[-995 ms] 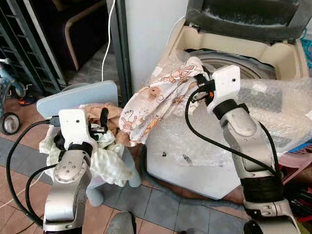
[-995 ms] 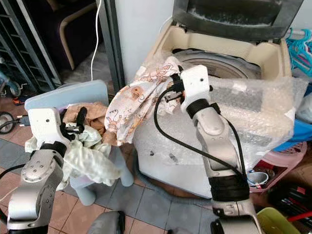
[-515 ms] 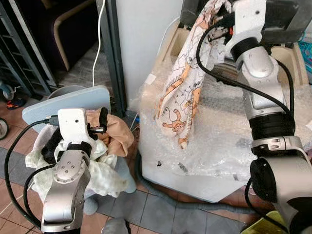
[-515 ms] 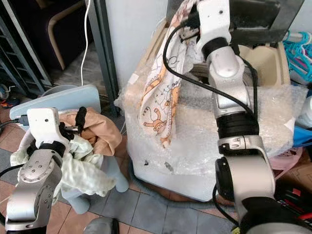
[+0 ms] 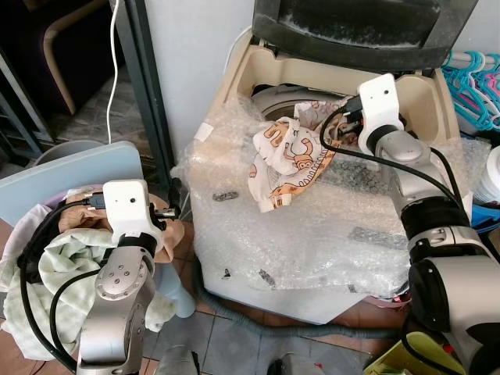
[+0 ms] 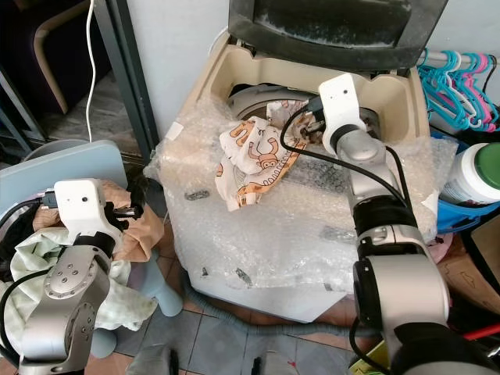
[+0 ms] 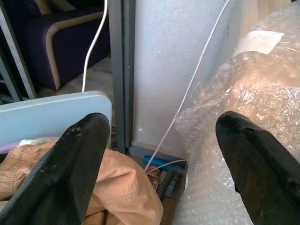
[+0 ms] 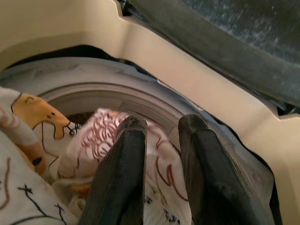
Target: Clothes washing
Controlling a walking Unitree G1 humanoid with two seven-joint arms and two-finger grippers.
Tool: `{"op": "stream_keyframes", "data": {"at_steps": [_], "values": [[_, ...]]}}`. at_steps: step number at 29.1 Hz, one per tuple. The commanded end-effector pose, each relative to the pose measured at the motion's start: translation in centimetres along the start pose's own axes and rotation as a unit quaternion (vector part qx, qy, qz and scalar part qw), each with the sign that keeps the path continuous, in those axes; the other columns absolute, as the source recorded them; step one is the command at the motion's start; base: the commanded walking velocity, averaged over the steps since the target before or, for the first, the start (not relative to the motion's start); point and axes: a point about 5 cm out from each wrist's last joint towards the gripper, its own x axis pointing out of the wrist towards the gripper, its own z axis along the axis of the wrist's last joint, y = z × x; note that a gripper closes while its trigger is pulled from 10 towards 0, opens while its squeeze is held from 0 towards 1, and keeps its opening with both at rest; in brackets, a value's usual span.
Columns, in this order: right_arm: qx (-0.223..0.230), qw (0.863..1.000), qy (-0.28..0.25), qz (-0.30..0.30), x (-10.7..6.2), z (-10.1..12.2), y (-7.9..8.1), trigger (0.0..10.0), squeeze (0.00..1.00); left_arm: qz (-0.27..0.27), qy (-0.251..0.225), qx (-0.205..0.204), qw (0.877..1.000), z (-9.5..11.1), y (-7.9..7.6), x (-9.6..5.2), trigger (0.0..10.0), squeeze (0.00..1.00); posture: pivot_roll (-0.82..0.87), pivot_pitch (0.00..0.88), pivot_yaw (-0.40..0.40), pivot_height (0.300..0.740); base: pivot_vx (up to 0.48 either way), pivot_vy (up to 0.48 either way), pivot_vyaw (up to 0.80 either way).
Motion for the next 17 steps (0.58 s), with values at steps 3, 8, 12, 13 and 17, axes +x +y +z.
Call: {"op": "stream_keyframes", "data": {"at_steps": [3, 8, 12, 13, 17], "values": [[0.024, 0.990, -0.136, -0.009, -0.6, 4.8, -1.2, 10.0, 1.00, -0.005, -0.003, 0.003, 1.000, 0.2, -0.1, 0.1, 10.0, 0.00, 0.11, 0.047, -0.067, 0.740, 0.000, 0.000, 0.00], [0.085, 0.967, -0.209, 0.117, -2.4, 6.7, 0.6, 10.0, 1.00, -0.008, -0.004, 0.005, 1.000, 0.3, -0.2, 0.2, 10.0, 0.00, 0.10, 0.054, -0.058, 0.740, 0.000, 0.000, 0.00], [0.084, 0.945, -0.200, 0.246, -3.8, 6.5, 3.0, 10.0, 1.00, -0.010, 0.000, 0.005, 1.000, 0.2, -0.1, 0.2, 10.0, 0.00, 0.09, 0.059, -0.054, 0.740, 0.000, 0.000, 0.00], [0.065, 0.942, -0.189, 0.268, -4.1, 6.0, 3.5, 10.0, 1.00, -0.011, 0.000, 0.005, 1.000, 0.2, -0.2, 0.2, 10.0, 0.00, 0.09, 0.059, -0.054, 0.740, 0.000, 0.000, 0.00], [-0.031, 0.944, -0.079, 0.319, -4.2, 1.1, 5.4, 10.0, 1.00, -0.014, 0.000, 0.005, 1.000, 0.2, -0.3, 0.3, 10.0, 0.00, 0.10, 0.066, -0.059, 0.740, 0.000, 0.000, 0.00]]}}
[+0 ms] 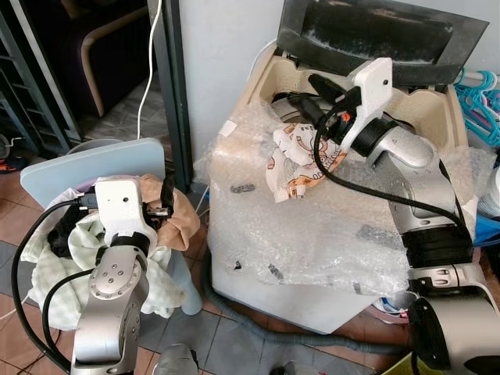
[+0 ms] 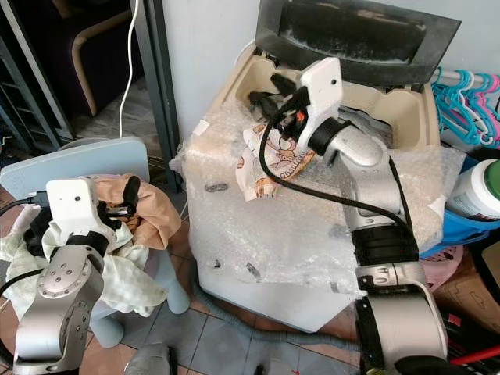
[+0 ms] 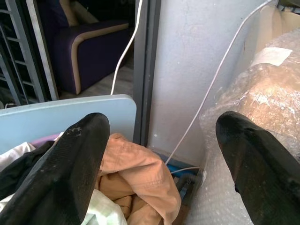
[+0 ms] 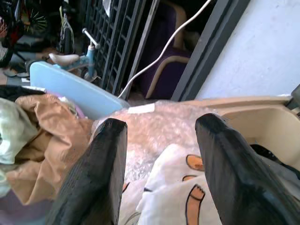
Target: Clothes washing
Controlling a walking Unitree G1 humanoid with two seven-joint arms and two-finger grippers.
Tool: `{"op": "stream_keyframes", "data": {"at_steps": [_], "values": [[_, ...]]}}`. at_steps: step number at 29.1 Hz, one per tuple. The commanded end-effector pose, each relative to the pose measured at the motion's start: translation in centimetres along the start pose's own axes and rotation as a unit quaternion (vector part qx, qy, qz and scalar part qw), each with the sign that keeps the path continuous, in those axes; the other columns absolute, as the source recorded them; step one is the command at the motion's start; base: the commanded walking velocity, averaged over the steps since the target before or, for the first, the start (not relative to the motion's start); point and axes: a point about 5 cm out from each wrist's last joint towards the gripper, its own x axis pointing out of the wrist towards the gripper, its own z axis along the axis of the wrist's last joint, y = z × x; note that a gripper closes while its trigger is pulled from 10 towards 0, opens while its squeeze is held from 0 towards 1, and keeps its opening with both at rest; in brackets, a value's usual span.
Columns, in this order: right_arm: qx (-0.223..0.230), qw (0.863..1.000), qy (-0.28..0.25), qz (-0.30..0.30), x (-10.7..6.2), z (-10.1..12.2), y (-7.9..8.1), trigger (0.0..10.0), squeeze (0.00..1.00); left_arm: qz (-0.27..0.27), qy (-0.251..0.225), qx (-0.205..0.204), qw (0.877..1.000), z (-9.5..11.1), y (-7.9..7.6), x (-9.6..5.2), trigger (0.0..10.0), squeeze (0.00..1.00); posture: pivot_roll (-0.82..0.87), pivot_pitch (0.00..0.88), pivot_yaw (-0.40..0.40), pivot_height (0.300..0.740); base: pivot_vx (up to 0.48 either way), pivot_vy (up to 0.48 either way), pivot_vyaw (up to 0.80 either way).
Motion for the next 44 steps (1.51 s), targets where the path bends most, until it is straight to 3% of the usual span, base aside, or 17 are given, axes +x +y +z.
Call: {"op": "stream_keyframes", "data": {"at_steps": [1, 10, 11, 13, 15, 16, 20, 21, 24, 25, 26, 27, 28, 29, 34, 39, 44], "values": [[-0.017, 0.999, 0.032, 0.016, -0.2, -1.0, 0.3, 10.0, 1.00, -0.009, 0.002, 0.001, 1.000, 0.1, -0.3, 0.2, 10.0, 0.00, 0.09, 0.070, -0.059, 0.740, 0.000, 0.000, 0.00], [-0.053, 0.985, 0.138, -0.090, -1.3, -4.1, -1.4, 10.0, 1.00, -0.002, 0.005, -0.003, 1.000, 0.0, 0.0, -0.2, 10.0, 0.00, 0.10, 0.070, -0.061, 0.740, 0.000, 0.000, 0.00], [-0.049, 0.976, 0.157, -0.143, -1.8, -4.5, -2.6, 10.0, 1.00, -0.002, 0.005, -0.003, 1.000, 0.0, 0.0, -0.2, 10.0, 0.00, 0.10, 0.068, -0.061, 0.740, 0.000, 0.000, 0.00], [-0.048, 0.972, 0.162, -0.162, -2.0, -4.6, -3.0, 10.0, 1.00, -0.003, 0.005, -0.003, 1.000, 0.0, 0.0, -0.2, 10.0, 0.00, 0.10, 0.068, -0.061, 0.740, 0.000, 0.000, 0.00], [-0.034, 0.947, 0.182, -0.261, -3.4, -4.9, -5.4, 10.0, 1.00, -0.004, 0.007, -0.003, 1.000, -0.1, -0.1, -0.2, 10.0, 0.00, 0.10, 0.066, -0.058, 0.740, 0.000, 0.000, 0.00], [-0.034, 0.947, 0.182, -0.261, -3.4, -4.9, -5.4, 10.0, 1.00, -0.004, 0.007, -0.003, 1.000, -0.1, -0.1, -0.2, 10.0, 0.00, 0.10, 0.066, -0.058, 0.740, 0.000, 0.000, 0.00], [-0.004, 0.911, 0.130, -0.392, -5.0, -3.4, -8.3, 10.0, 1.00, -0.007, 0.009, -0.001, 1.000, -0.1, -0.1, -0.2, 10.0, 0.00, 0.10, 0.068, -0.053, 0.740, 0.000, 0.000, 0.00], [-0.004, 0.911, 0.130, -0.392, -5.0, -3.4, -8.3, 10.0, 1.00, -0.007, 0.009, -0.001, 1.000, -0.1, -0.1, -0.2, 10.0, 0.00, 0.10, 0.068, -0.053, 0.740, 0.000, 0.000, 0.00], [0.004, 0.897, 0.102, -0.431, -5.5, -2.5, -9.0, 10.0, 0.89, -0.007, 0.009, 0.000, 1.000, -0.1, 0.0, -0.2, 10.0, 0.00, 0.10, 0.068, -0.053, 0.740, 0.000, 0.000, 0.00], [0.004, 0.897, 0.102, -0.431, -5.5, -2.5, -9.0, 10.0, 0.89, -0.007, 0.009, 0.000, 1.000, -0.1, 0.0, -0.2, 10.0, 0.00, 0.10, 0.068, -0.053, 0.740, 0.000, 0.000, 0.00], [0.010, 0.896, 0.081, -0.436, -5.5, -2.0, -9.1, 10.0, 0.69, -0.006, 0.009, 0.000, 1.000, 0.0, 0.0, -0.2, 10.0, 0.00, 0.10, 0.065, -0.052, 0.740, 0.000, 0.000, 0.00], [0.001, 0.893, 0.040, -0.448, -5.5, -0.8, -9.1, 10.0, 0.17, 0.000, 0.009, 0.001, 1.000, 0.0, 0.1, -0.2, 10.0, 0.00, 0.10, 0.063, -0.051, 0.740, 0.000, 0.000, 0.00], [0.001, 0.893, 0.040, -0.448, -5.5, -0.8, -9.1, 10.0, 0.17, 0.000, 0.009, 0.001, 1.000, 0.0, 0.1, -0.2, 10.0, 0.00, 0.10, 0.063, -0.051, 0.740, 0.000, 0.000, 0.00], [0.002, 0.894, 0.025, -0.447, -5.4, -0.4, -9.0, 10.0, 0.00, 0.002, 0.009, 0.001, 1.000, 0.0, 0.1, -0.1, 10.0, 0.00, 0.10, 0.062, -0.051, 0.740, 0.000, 0.000, 0.00], [-0.001, 0.910, -0.036, -0.412, -4.6, 1.1, -7.5, 10.0, 0.00, 0.026, 0.013, 0.001, 1.000, -0.1, 0.6, 0.0, 10.0, 0.00, 0.11, 0.060, -0.052, 0.740, 0.000, 0.000, 0.00], [0.002, 0.929, -0.084, -0.361, -3.9, 2.0, -4.3, 10.0, 0.00, 0.034, 0.014, -0.002, 0.999, -0.1, 0.8, 0.2, 10.0, 0.00, 0.10, 0.058, -0.055, 0.740, 0.000, 0.055, 0.00], [0.014, 0.928, -0.090, -0.361, -3.6, 1.8, -1.5, 10.0, 0.00, 0.035, 0.015, -0.002, 0.999, 0.0, 0.7, 0.2, 10.0, 0.00, 0.10, 0.061, -0.054, 0.740, 0.000, 0.480, 0.00]]}}
